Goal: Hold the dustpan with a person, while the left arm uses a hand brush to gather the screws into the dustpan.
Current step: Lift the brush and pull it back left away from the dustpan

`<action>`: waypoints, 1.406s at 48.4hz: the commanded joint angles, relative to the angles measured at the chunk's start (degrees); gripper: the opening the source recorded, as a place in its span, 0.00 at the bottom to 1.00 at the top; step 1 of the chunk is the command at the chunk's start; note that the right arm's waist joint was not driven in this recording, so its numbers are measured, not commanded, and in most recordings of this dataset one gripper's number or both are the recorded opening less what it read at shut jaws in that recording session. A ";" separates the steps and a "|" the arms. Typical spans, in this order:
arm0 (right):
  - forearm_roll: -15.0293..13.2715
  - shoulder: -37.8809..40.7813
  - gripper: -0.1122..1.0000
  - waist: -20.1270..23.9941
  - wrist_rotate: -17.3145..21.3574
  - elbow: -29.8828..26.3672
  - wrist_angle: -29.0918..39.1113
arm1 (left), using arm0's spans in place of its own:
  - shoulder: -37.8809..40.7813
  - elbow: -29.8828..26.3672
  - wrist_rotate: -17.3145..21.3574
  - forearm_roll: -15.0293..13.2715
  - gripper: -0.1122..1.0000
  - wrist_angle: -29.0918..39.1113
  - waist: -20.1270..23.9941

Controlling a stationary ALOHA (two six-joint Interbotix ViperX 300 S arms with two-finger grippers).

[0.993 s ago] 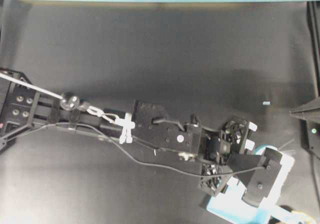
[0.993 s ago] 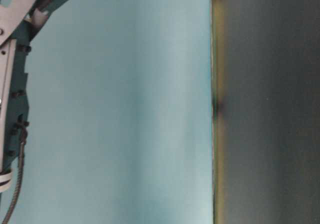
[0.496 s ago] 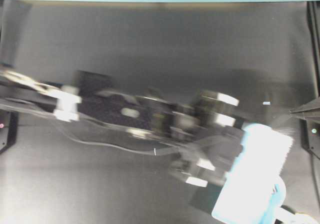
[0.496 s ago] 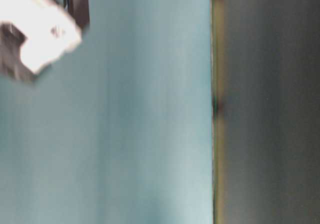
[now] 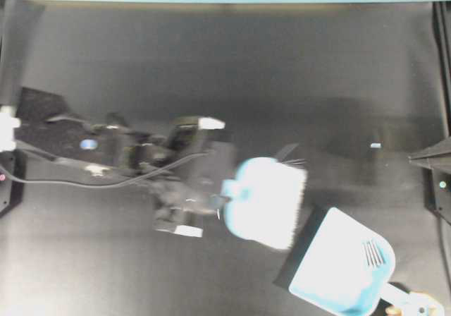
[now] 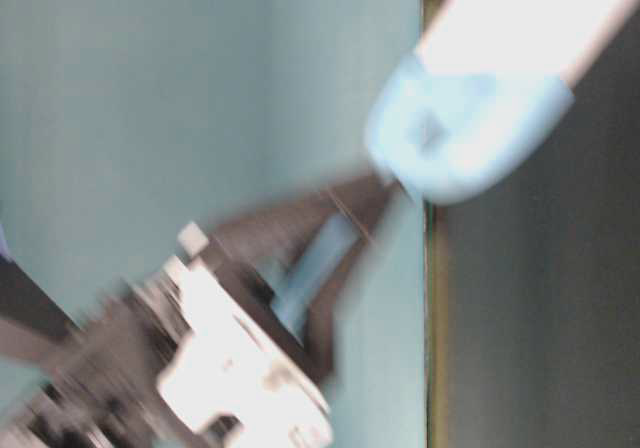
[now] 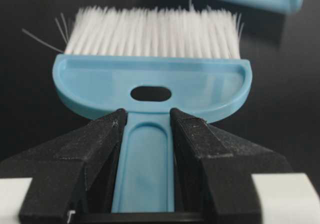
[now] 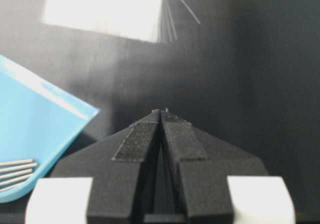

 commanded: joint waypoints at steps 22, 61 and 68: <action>-0.18 0.18 0.10 0.00 -0.35 -0.35 -0.26 | -7.12 11.87 -1.85 0.00 0.38 -5.98 0.53; -0.18 0.09 0.10 0.00 -0.35 -0.26 -0.26 | 3.96 13.01 -1.14 0.09 0.38 -24.26 0.00; -0.09 0.09 0.10 0.00 -0.35 -0.26 -0.26 | 5.89 12.74 -1.23 0.00 0.38 -26.19 -0.09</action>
